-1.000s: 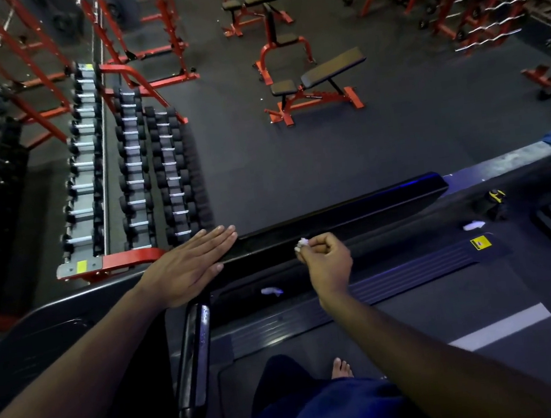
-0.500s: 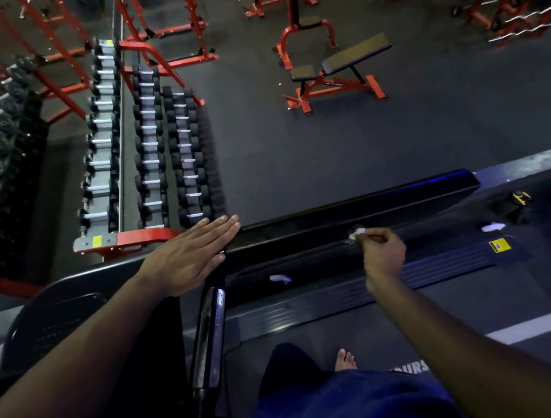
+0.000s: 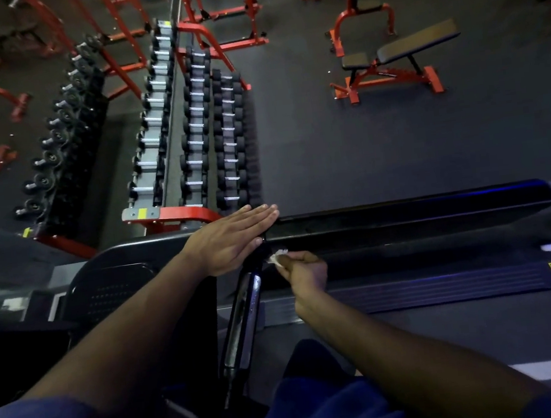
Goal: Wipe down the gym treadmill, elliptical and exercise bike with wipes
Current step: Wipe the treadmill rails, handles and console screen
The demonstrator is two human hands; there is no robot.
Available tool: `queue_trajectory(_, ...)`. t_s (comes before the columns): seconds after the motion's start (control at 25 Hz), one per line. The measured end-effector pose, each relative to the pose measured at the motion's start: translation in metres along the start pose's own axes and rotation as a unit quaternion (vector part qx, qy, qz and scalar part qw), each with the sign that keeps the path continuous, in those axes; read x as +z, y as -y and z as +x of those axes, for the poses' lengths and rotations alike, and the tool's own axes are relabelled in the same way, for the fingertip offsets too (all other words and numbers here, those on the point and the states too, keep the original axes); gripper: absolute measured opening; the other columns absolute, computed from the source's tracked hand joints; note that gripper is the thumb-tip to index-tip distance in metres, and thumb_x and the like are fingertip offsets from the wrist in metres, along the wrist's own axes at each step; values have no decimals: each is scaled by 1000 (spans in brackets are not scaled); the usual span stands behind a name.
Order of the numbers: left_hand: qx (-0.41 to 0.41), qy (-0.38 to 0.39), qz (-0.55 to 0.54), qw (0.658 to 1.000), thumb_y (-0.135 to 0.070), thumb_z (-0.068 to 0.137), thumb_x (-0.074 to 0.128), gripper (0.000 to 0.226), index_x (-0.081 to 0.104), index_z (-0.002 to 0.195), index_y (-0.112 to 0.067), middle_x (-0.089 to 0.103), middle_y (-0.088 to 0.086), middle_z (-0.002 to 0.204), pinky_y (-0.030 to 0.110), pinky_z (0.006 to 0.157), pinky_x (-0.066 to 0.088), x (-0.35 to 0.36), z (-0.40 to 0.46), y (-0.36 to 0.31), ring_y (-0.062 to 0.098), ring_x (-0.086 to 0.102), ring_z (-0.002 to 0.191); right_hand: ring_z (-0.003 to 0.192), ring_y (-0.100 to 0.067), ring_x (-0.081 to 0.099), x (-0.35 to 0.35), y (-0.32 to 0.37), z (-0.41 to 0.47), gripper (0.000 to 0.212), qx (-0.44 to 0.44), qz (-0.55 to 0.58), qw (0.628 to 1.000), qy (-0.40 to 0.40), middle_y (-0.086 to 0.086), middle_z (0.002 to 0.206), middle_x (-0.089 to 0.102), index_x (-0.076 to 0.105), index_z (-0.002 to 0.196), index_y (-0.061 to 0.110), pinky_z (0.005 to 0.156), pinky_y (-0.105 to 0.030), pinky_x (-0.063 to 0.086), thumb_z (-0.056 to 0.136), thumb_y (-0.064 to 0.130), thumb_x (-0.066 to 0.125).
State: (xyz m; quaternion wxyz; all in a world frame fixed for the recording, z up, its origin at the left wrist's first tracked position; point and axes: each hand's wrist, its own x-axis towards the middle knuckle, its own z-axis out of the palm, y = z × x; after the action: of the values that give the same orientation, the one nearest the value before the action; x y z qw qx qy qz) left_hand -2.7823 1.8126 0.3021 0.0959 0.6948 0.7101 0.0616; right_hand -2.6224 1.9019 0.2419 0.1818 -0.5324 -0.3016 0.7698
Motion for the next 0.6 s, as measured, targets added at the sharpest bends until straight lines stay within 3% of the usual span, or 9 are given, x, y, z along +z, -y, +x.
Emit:
queue_trajectory(0.12,-10,1,3,1000,-36,110,25,57,17,162,-15,18,0,169,35,128,11,1,1,-1,8,9,156,80,-23,75,-17,24,-9,17,-38,-28,998,-30,-13,81,76,69,77,3,76,-29,62,75,-10,80)
queue_trajectory(0.28,-10,3,4,1000,-36,110,24,57,15,162,-15,16,0,169,36,128,12,0,1,1,8,8,156,83,-28,75,-49,58,-13,14,-127,-28,991,-43,-13,78,76,68,79,6,76,-38,59,79,0,80)
queue_trajectory(0.36,-10,3,2,1000,-34,110,26,57,15,162,-14,16,0,169,37,128,12,0,1,0,8,9,156,79,-23,76,-52,60,-14,14,-154,-23,987,-46,-9,76,76,68,81,6,71,-36,59,81,7,82)
queue_trajectory(0.48,-9,-4,2,1000,-33,110,29,57,16,162,-13,19,1,169,41,127,17,-1,0,-2,10,12,156,78,-24,75,-22,43,-24,13,-140,-21,990,6,-11,77,76,71,81,6,68,-34,60,79,7,84)
queue_trajectory(0.6,-4,-6,-2,1000,-31,109,31,57,19,161,-11,21,4,168,45,126,22,-3,0,-5,12,15,156,80,-25,75,7,16,-28,13,-107,-84,989,64,-8,76,76,73,76,11,79,-44,63,77,8,85)
